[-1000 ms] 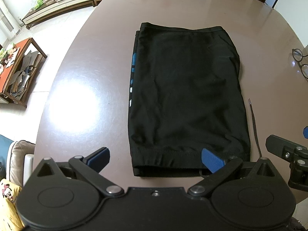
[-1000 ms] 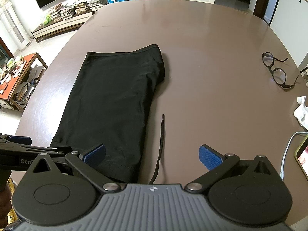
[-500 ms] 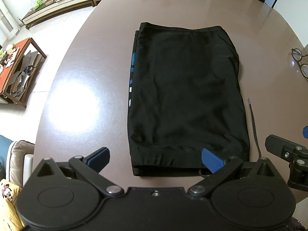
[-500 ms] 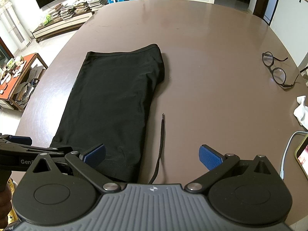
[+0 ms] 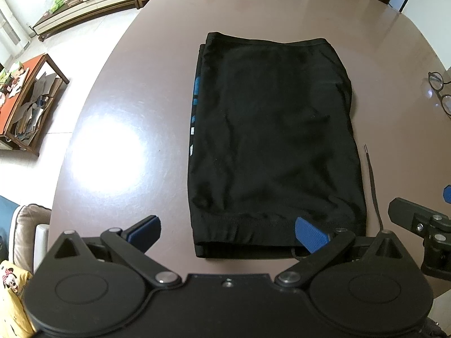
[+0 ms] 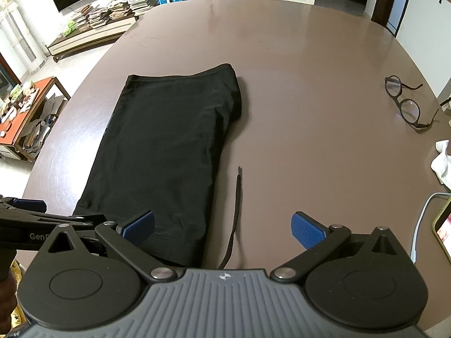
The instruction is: Fold clothes
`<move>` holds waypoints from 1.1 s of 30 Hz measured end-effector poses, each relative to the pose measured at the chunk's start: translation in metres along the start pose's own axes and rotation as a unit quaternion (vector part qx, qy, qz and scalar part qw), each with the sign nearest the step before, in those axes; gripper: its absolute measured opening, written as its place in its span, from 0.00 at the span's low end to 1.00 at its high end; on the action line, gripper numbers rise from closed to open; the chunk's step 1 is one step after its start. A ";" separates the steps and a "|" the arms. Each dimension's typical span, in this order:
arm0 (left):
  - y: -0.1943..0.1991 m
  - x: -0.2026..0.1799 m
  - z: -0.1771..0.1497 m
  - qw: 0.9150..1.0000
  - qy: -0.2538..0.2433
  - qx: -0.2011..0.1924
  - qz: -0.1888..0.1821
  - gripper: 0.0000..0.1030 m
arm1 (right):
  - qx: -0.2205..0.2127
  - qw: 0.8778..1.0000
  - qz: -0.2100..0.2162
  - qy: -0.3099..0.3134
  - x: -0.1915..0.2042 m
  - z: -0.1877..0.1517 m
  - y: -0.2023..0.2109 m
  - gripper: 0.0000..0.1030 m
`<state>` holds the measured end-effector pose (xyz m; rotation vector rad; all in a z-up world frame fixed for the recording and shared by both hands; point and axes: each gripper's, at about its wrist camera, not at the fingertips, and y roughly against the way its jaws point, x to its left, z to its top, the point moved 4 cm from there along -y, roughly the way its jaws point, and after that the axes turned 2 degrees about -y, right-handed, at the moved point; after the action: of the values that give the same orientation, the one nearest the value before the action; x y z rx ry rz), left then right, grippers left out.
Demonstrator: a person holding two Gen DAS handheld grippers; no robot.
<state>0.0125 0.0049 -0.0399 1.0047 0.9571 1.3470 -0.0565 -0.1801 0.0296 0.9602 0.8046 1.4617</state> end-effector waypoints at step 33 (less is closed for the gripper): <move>-0.006 0.014 0.027 0.995 0.006 -0.025 -0.093 0.99 | -0.010 0.997 0.068 -0.023 -0.010 0.012 -0.006 1.00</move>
<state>0.0407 0.0190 -0.0371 0.8492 0.9949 1.2166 -0.0426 -0.1898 0.0284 1.0472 0.7018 1.5544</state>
